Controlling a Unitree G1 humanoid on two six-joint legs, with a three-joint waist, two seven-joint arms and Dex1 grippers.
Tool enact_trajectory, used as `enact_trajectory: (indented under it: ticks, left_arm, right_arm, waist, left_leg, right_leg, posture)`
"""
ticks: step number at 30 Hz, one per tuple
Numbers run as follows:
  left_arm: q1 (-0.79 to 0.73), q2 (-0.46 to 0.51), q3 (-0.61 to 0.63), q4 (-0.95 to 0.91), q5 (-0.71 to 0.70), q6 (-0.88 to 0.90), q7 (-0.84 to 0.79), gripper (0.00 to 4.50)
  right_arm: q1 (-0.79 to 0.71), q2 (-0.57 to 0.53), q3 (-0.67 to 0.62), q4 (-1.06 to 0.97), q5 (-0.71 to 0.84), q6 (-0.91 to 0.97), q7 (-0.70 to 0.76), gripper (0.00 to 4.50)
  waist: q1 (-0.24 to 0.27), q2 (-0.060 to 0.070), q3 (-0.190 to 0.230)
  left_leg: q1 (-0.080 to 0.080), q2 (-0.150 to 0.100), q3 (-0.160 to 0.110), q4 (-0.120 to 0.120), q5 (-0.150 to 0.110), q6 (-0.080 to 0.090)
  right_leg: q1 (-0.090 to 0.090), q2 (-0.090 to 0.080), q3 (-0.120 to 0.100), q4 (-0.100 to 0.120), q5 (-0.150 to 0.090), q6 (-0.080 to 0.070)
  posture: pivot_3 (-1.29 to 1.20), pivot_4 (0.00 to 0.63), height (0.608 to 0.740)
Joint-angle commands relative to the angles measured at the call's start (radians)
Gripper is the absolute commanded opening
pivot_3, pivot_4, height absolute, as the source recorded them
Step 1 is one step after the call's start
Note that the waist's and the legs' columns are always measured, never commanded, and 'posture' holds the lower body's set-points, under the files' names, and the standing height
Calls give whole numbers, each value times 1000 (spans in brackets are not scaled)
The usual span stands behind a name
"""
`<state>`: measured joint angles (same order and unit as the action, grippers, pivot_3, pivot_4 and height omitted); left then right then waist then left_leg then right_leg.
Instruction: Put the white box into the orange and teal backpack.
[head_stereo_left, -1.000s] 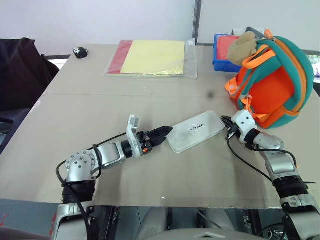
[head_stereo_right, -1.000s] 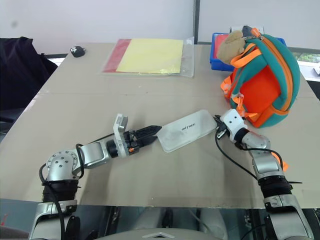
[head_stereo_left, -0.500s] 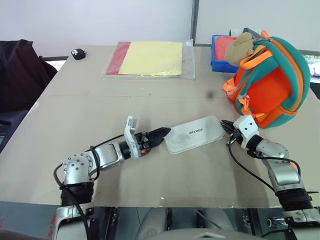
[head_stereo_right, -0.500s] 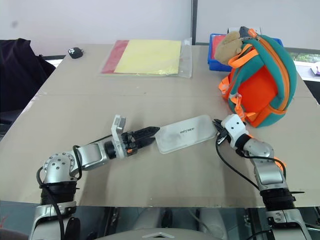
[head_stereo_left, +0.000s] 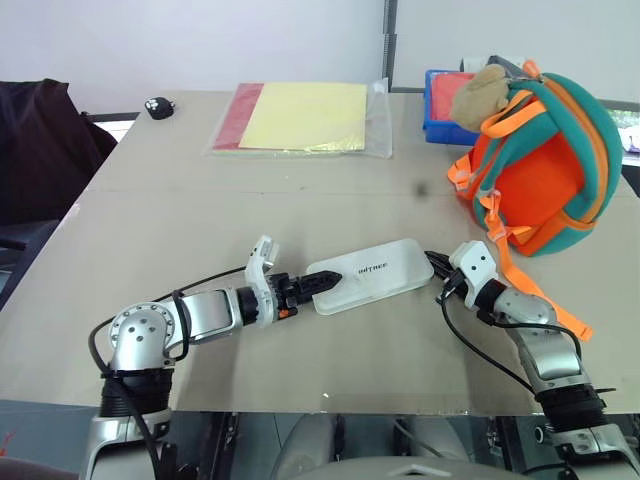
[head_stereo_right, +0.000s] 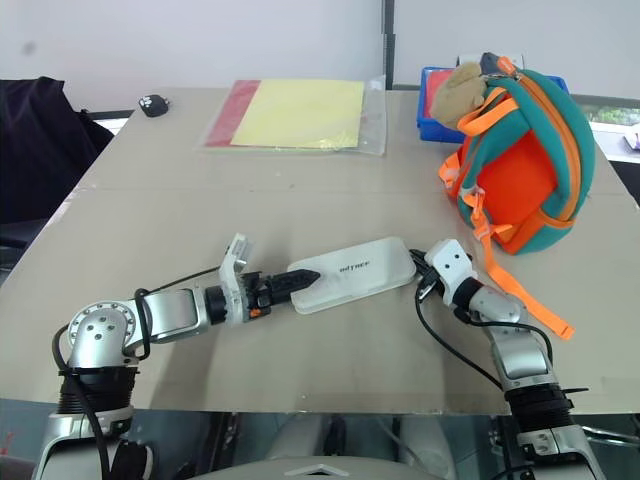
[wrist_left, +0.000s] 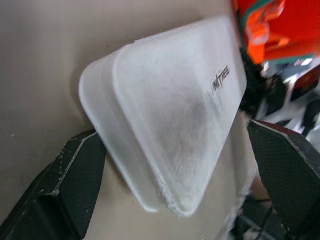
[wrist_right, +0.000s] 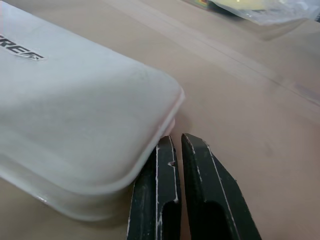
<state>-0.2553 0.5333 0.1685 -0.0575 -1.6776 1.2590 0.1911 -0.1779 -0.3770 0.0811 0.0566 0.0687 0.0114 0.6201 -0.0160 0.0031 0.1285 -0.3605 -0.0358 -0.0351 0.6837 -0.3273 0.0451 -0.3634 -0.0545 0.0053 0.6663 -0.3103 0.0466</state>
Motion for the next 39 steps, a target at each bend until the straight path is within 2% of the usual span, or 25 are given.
enact_trajectory:
  ticks: [1, 3, 5, 8, 13, 16, 20, 24, 29, 37, 39]
  left_arm:
    - [27, -15, -29, 48, -34, -4, 30, 2750]
    - [38, -11, -23, 51, -67, -10, 23, 1808]
    - [46, -6, -18, 51, -96, -18, 11, 1332]
    - [56, -1, -5, 42, -139, -38, -18, 1087]
    - [78, 21, 57, -22, -159, -87, -110, 1051]
    - [100, 84, 120, -59, -211, -80, -212, 1050]
    - [104, 177, 214, -44, -147, -96, -365, 1050]
    - [90, 237, 278, -3, -99, -97, -525, 1050]
    - [24, 276, 285, 96, 42, -127, -616, 1050]
    - [-36, 262, 305, 154, 178, -163, -668, 1050]
    - [-40, 251, 312, 146, 183, -165, -668, 1050]
  right_arm:
    - [-7, 2, 10, -39, 5, -24, 7, 0]
    - [-9, 2, 8, -36, 6, -26, 7, 0]
    - [-8, 4, 6, -37, 6, -27, 7, 0]
    - [-3, 8, 5, -44, 6, -30, 6, 0]
    - [23, 28, -45, -125, 86, 28, 3, 0]
    - [56, 46, -121, -226, 161, 60, -40, 779]
    - [54, 103, -265, -330, 221, 109, -217, 2610]
    - [-58, 160, -332, -307, 231, 206, -392, 4457]
    - [-249, 234, -358, -149, 246, 265, -518, 4457]
    - [-512, 261, -333, 200, 235, 168, -488, 4457]
    - [-559, 244, -325, 279, 211, 116, -471, 3916]
  waist:
    - [4, 0, 0]
    - [4, -1, 1]
    - [5, -2, 1]
    - [3, -2, 1]
    - [2, -2, 2]
    - [0, -1, 3]
    - [1, -1, 4]
    - [-1, 0, 5]
    - [-8, 1, 6]
    - [-34, -1, 8]
    - [-44, -1, 8]
  left_leg:
    - [0, 0, 0, 0, 0, 0]
    - [-1, 0, 0, 0, 0, 0]
    - [-2, 0, -2, 0, 0, 0]
    - [-1, 0, -2, 0, 0, 0]
    - [-2, 0, -2, 0, 0, 0]
    - [-3, 0, -3, -1, 0, 0]
    - [-3, 0, -3, -1, 0, 0]
    - [-3, -1, -2, -2, 0, 0]
    - [-3, -1, -2, -4, 1, -2]
    - [-8, -3, -2, -6, 2, -2]
    - [-8, -3, -2, -6, 2, -3]
  right_leg:
    - [0, 0, 0, 0, 0, 0]
    - [0, 0, 0, -1, 0, 0]
    - [0, 0, -1, -2, 0, 0]
    - [0, 0, -2, -2, 0, 0]
    - [0, 0, -2, -2, 0, 0]
    - [-1, 0, -2, -2, 0, 0]
    - [-2, 0, -1, -1, 0, 0]
    - [-3, 0, -1, -1, 0, 0]
    - [-5, 1, -1, 0, 0, -1]
    - [-13, -1, 0, 4, 0, 0]
    - [-14, -1, 0, 5, 0, 0]
  posture:
    - [0, 150, 740]
    - [0, 150, 740]
    - [0, 150, 740]
    - [0, 150, 740]
    - [0, 150, 740]
    - [0, 150, 740]
    - [0, 150, 740]
    - [0, 150, 740]
    - [0, 150, 740]
    - [0, 150, 740]
    - [0, 150, 740]
